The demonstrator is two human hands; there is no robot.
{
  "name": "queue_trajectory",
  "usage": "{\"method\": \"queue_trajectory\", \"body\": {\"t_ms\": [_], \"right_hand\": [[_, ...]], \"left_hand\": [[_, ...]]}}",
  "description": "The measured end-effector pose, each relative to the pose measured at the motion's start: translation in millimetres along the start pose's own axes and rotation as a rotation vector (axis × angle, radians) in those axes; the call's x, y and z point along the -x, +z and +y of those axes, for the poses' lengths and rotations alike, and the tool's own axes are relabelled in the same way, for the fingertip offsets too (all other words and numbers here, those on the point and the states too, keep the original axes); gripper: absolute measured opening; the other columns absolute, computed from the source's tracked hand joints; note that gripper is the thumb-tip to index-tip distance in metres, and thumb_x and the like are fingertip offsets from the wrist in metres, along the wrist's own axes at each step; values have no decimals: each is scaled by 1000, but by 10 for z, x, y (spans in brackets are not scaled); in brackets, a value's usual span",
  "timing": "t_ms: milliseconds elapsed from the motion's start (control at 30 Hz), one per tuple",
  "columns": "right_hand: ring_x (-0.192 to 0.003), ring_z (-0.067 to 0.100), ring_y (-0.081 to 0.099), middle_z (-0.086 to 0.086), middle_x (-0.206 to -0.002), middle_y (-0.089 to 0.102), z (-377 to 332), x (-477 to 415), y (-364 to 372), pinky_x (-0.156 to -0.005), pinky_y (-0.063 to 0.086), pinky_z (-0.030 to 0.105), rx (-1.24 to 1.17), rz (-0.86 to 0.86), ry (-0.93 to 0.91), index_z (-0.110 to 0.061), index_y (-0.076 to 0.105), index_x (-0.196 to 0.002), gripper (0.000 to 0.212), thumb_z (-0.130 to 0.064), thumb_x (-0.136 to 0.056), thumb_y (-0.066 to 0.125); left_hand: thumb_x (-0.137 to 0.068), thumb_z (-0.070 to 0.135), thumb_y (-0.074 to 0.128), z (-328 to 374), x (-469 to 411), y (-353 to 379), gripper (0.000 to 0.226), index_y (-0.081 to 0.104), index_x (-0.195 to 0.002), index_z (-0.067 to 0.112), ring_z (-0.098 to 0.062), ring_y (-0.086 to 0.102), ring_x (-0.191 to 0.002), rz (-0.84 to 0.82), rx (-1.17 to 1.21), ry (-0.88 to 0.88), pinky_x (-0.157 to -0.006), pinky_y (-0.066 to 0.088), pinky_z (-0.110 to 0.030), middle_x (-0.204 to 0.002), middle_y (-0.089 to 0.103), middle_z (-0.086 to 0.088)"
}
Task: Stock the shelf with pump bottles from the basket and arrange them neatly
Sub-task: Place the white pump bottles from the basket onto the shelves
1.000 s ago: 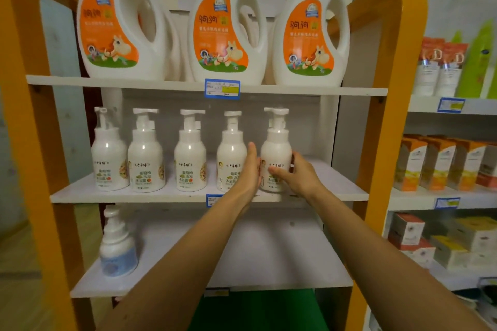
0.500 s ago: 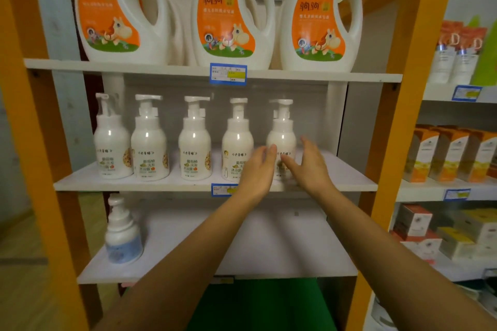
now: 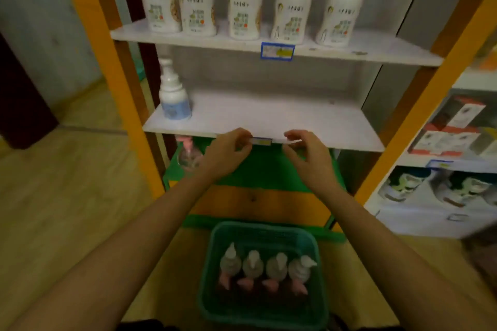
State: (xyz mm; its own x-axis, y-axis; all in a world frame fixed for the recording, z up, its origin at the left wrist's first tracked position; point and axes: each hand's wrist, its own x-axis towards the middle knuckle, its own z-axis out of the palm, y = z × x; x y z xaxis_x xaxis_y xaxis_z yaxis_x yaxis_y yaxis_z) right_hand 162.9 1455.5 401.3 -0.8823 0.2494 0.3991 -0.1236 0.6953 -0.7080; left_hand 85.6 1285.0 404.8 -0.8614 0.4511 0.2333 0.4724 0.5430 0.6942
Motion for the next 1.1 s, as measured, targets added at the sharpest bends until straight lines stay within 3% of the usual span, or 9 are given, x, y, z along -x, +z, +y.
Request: {"method": "queue_trajectory", "body": {"t_ms": [133,233,367,467,567,733,833,967,1100], "right_hand": [[-101,21,59,8,-114,62,456,432,613,-88,46,32,38,-139,86,-9,58,-112,28,-17,-85,60],[-103,20,58,5,-116,60,806,700,1023,-88,48,35,90,-252,148,-14,57,-114,28,-23,-87,59],[-108,17,56,4,-119,60,1253,972,1486,-90,46,30,127,-365,236,-15,56,-115,29,-25,-88,57],[-116,19,52,5,-126,57,1584,1175,1787,-96,41,30,211,-471,327,-15,53,-122,36,-28,-88,55],[-120,22,49,7,-131,53,1854,1350,2008,-100,38,31,295,-556,436,-12,46,-127,47,-35,-86,56],[-109,25,56,10,-123,56,2069,1463,2229,-89,44,32,416,-644,489,-11,46,-121,46,-35,-84,57],[-110,26,56,11,-126,54,2106,1456,2303,-86,45,32,493,-648,473,-10,42,-125,50,-35,-84,56],[-109,26,56,12,-129,49,2092,1448,2420,-83,45,32,618,-655,473,-8,37,-128,51,-35,-88,51],[-106,27,57,11,-126,51,2084,1385,2447,-82,45,32,548,-601,526,-8,42,-124,39,-25,-89,50]], "left_hand": [[-85,14,58,-662,272,326,31,58,-115,7,-27,61,-104,-126,-44,-130,-92,48,-35,-114,66,-14],[-85,14,57,-1082,426,639,34,57,-119,8,-27,60,-106,-225,-67,-210,-85,44,-29,-118,64,-14],[-85,24,59,-1590,598,1119,41,53,-124,12,-25,56,-114,-335,-126,-320,-93,45,-33,-128,59,-10],[-84,27,60,-1869,730,1463,49,46,-129,13,-21,51,-118,-444,-169,-333,-93,37,-23,-133,53,-7],[-78,29,68,-2104,883,1803,64,38,-132,17,-21,49,-120,-511,-122,-426,-96,40,-30,-134,50,-7],[-77,21,67,-2313,990,2142,60,41,-131,17,-22,45,-125,-443,-38,-452,-103,35,-32,-137,47,-7],[-84,21,60,-2393,1001,2247,59,34,-136,18,-24,41,-129,-436,-100,-448,-107,31,-34,-143,40,-8],[-90,17,49,-2415,1019,2360,55,25,-139,18,-30,45,-125,-451,-56,-527,-102,36,-37,-139,45,-14],[-90,13,48,-2427,1048,2308,53,24,-137,16,-27,46,-124,-448,-21,-484,-100,39,-35,-137,46,-14]]}}
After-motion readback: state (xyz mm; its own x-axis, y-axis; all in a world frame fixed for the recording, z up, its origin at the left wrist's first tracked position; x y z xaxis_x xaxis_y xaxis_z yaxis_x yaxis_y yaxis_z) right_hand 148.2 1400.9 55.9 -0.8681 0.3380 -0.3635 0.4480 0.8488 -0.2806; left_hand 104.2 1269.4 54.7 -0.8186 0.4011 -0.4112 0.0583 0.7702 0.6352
